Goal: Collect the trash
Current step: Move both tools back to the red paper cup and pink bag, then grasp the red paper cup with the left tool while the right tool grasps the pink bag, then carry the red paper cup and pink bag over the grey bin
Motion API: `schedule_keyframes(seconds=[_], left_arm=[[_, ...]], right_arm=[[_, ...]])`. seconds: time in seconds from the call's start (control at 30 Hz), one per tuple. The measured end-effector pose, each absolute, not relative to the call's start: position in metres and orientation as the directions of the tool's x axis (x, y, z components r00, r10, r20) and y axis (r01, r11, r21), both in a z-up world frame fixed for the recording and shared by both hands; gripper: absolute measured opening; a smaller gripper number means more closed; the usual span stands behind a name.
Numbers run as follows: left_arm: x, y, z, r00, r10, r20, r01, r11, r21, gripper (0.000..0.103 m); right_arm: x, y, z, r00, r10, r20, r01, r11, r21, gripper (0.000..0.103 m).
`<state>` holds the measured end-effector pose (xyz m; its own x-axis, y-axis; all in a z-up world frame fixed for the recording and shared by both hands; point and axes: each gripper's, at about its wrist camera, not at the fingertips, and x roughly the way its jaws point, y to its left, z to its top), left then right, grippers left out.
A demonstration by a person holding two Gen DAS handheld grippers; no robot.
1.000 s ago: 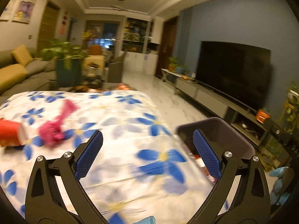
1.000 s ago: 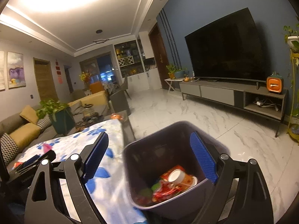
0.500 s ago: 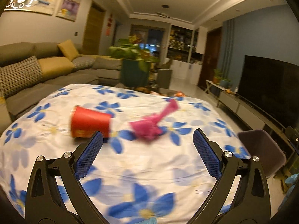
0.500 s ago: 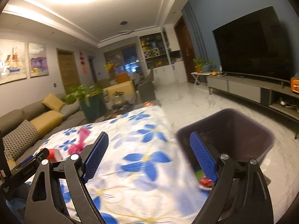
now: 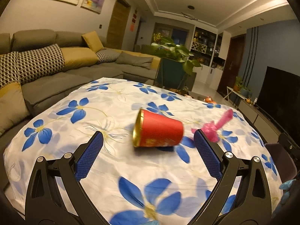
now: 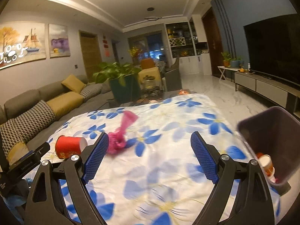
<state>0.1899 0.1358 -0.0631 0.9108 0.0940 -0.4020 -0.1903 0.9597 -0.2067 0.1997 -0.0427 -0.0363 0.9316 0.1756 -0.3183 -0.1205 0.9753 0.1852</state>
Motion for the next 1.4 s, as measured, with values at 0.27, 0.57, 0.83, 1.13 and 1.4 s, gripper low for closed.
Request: schedule_keyframes(seconds=[0.27,0.57,0.83,1.13,1.4], left_arm=[[0.226,0.161,-0.073,0.884,-0.002,-0.468,-0.137,0.956,-0.261,0.076],[0.253,0.161,-0.09,0.828,-0.188,-0.528,-0.001,0.942,-0.337,0.033],[0.258,0.152,-0.093,0.814,-0.234,-0.532,0.053,0.941,-0.334,0.002],[0.249,0.151,-0.09,0.83,-0.213,-0.516,0.037,0.943,-0.331,0.002],[0.244,0.153,-0.09,0.831,-0.205,-0.517,0.025,0.942,-0.334,0.002]], right_arm=[[0.239,-0.002,-0.043,0.913,0.204,-0.353,-0.155,0.974,0.163,0.086],[0.282,0.034,-0.061,0.87,0.233,-0.434,-0.193,0.972,0.135,0.082],[0.313,0.057,-0.076,0.808,0.242,-0.537,-0.205,0.97,0.128,0.064],[0.317,0.066,-0.086,0.776,0.246,-0.581,-0.234,0.967,0.098,0.037],[0.316,0.071,-0.085,0.775,0.263,-0.574,-0.268,0.96,0.078,0.015]])
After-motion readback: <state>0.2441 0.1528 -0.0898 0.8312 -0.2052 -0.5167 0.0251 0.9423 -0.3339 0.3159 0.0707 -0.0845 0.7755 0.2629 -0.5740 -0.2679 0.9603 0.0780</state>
